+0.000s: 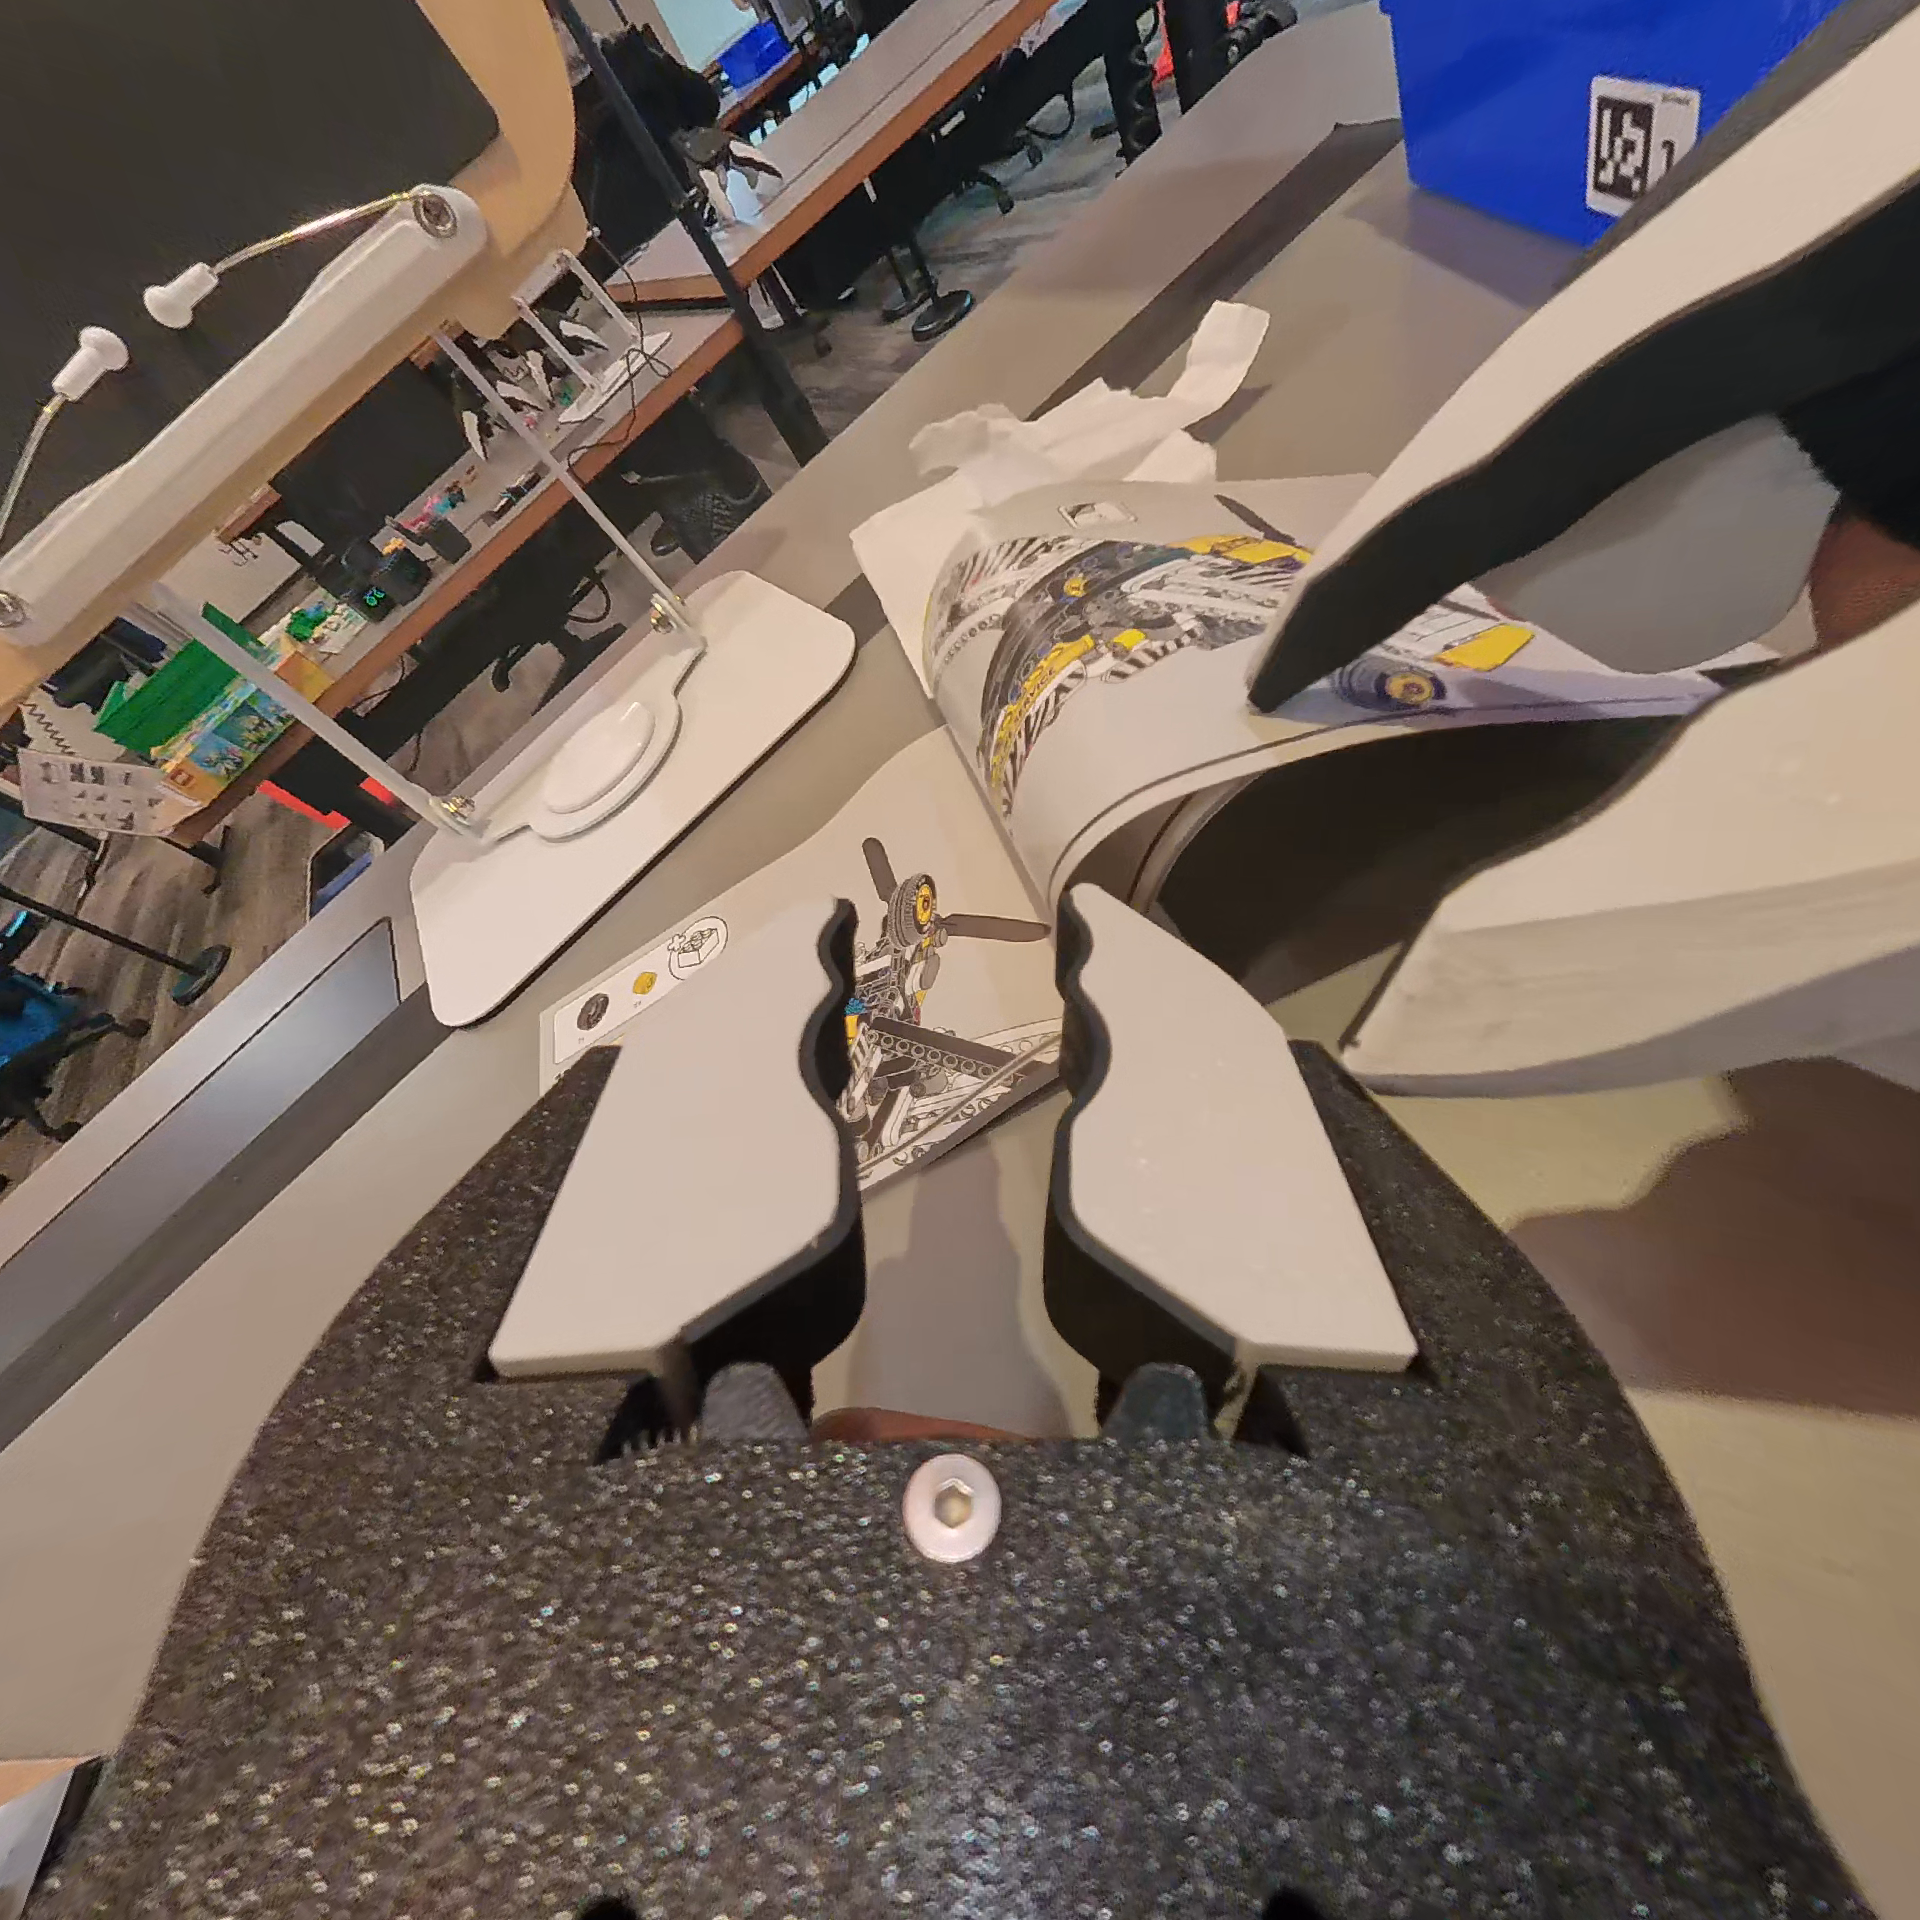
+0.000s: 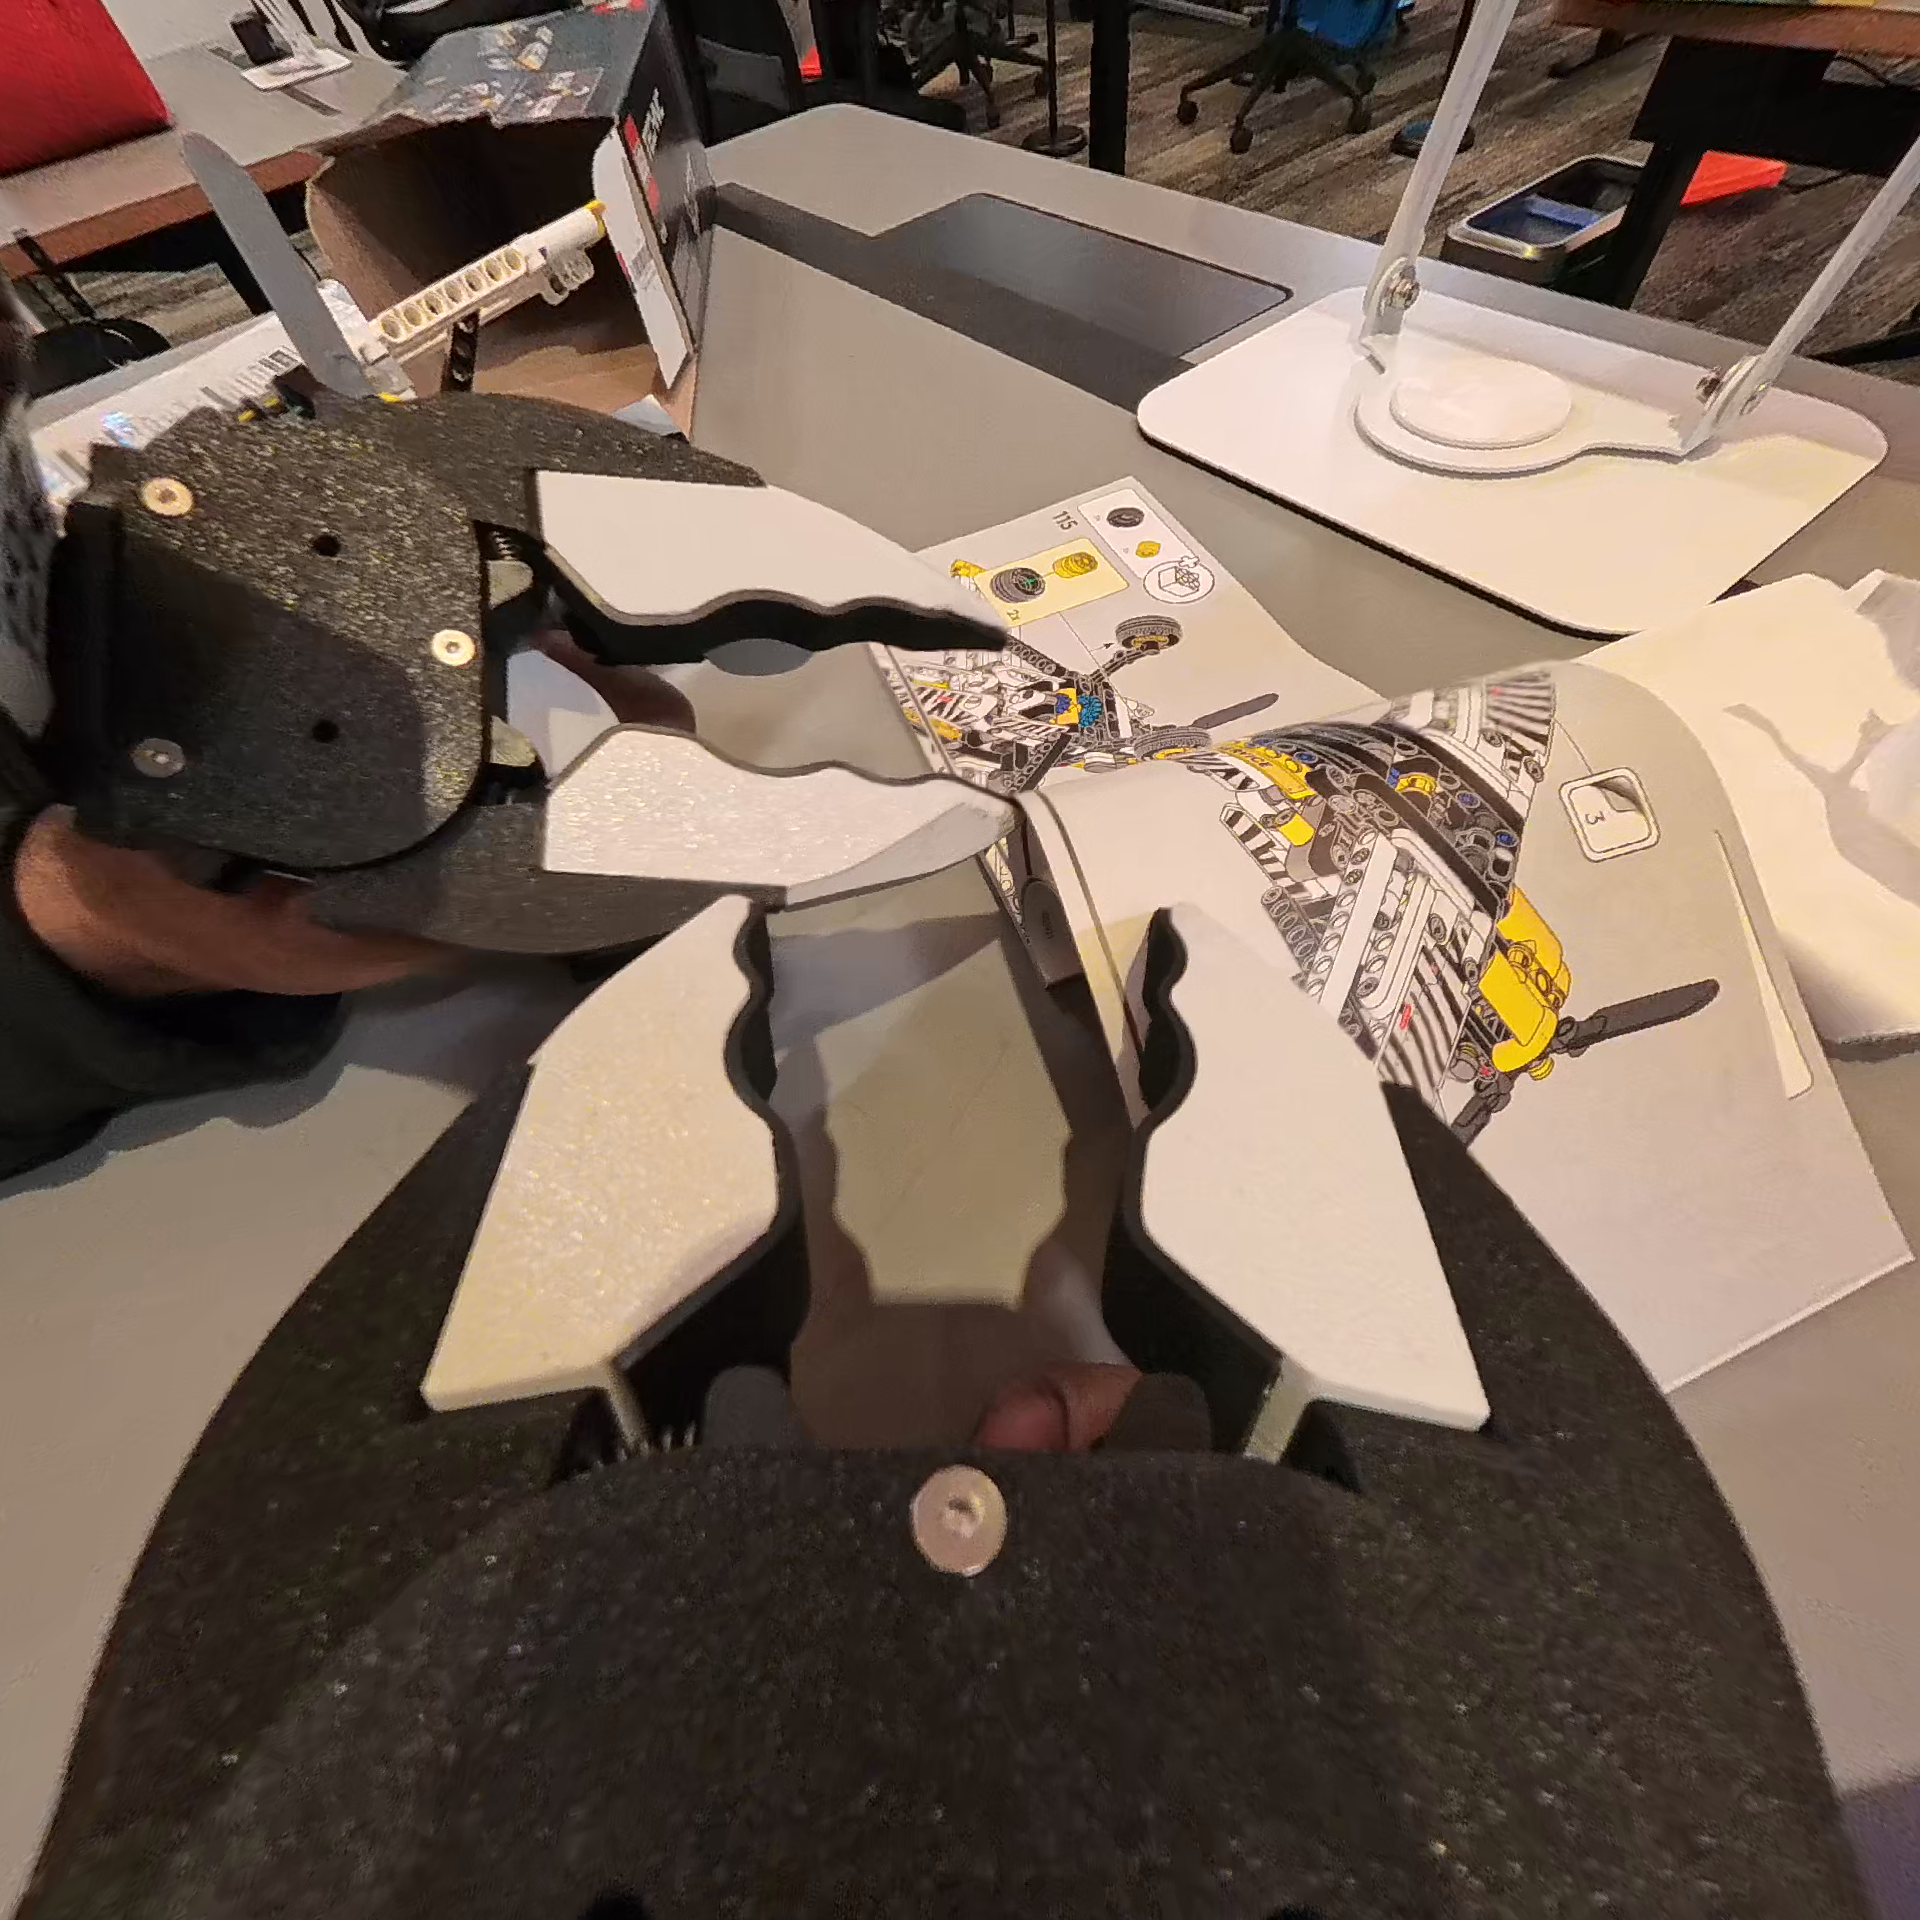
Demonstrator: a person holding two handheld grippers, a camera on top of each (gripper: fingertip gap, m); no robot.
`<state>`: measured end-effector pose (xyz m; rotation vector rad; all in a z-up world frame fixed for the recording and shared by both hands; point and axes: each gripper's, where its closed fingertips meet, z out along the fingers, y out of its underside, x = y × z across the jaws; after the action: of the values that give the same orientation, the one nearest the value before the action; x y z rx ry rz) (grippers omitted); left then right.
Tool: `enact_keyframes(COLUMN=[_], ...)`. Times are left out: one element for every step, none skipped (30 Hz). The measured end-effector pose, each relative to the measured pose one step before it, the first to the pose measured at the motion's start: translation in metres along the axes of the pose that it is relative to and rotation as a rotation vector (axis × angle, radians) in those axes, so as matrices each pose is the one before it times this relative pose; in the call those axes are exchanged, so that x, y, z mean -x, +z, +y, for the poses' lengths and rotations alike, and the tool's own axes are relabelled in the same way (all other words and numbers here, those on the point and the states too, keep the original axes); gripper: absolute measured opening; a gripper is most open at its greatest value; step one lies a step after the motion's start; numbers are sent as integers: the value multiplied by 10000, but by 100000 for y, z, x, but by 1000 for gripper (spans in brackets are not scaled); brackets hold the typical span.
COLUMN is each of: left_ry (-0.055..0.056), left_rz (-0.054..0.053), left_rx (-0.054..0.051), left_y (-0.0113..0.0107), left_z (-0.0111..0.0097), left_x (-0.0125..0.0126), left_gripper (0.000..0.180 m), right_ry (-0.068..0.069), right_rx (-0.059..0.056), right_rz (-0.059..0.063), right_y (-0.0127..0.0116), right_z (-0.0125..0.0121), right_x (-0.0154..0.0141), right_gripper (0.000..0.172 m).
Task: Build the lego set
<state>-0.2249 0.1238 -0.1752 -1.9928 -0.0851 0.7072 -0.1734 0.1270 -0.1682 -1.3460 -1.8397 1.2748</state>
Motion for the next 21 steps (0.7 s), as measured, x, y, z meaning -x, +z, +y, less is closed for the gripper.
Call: enact_keyframes(left_ry=[-40, -44, -52, -68, -92, -128, -170, -225, -289, -368, -388, -422, -433, -422, -390, -334, -372, -356, -338, -308, -249], left_rz=[-49, -32, -49, -87, -105, -142, -217, -234, -204, -98, 9, -36, -18, 40, -4, -83, -51, -14, -47, 15, 45], left_rx=[-26, -14, -11, -11, 0, 37, 109, 194, 216, 161, 118, 176, 183, 119, 101, 32, -57, -65, -30, -29, -27], left_y=[26, 1, -6, -20, -20, -39, -48, -15, -5, 14, 4, 19, 57, 64, 72, 27, -18, -40, -13, 3, 9], left_z=[-5, 5, 7, 11, 20, 64, 179, 291, 341, 275, 247, 322, 343, 259, 235, 74, -83, -83, -16, -22, -41], left_x=[96, 70, 78, 137, 163, 231, 350, 413, 407, 310, 204, 296, 301, 236, 316, 442, 399, 342, 379, 271, 196], left_gripper=[36, 35, 34, 33, 32, 31, 30, 29, 28, 27, 27, 26, 25, 24, 23, 22, 21, 19, 18, 18, 16], right_ry=[-30, -63, -76, -72, -66, -70, -82, -94, -86, -61, -32, -8, 6, 8, -7, -29, -38, -32, -31, -34, -33], right_rx=[9, 1, -18, -38, -53, -63, -58, -45, -37, -35, -38, -39, -36, -27, -32, -40, -28, -20, -28, -27, -8], right_rz=[1, 20, 35, 44, 48, 49, 70, 85, 90, 70, 35, 16, 28, 38, 40, 35, 29, 32, 15, -16, -17], right_y=[-5, -30, -59, -86, -117, -131, -153, -159, -154, -148, -140, -142, -111, -113, -97, -88, -78, -84, -73, -75, -50], right_z=[11, -12, -49, -91, -115, -141, -140, -116, -81, -63, -50, -41, -20, -21, -33, -79, -60, -51, -31, 2, 65], right_x=[63, 70, 69, 64, 56, 69, 50, 19, 15, 34, 66, 89, 63, 46, 39, 45, 62, 62, 96, 129, 133], right_gripper=[69, 69, 70, 70, 70, 70, 70, 70, 70, 70, 70, 70, 70, 69, 69, 69, 69, 69, 69, 69, 68])
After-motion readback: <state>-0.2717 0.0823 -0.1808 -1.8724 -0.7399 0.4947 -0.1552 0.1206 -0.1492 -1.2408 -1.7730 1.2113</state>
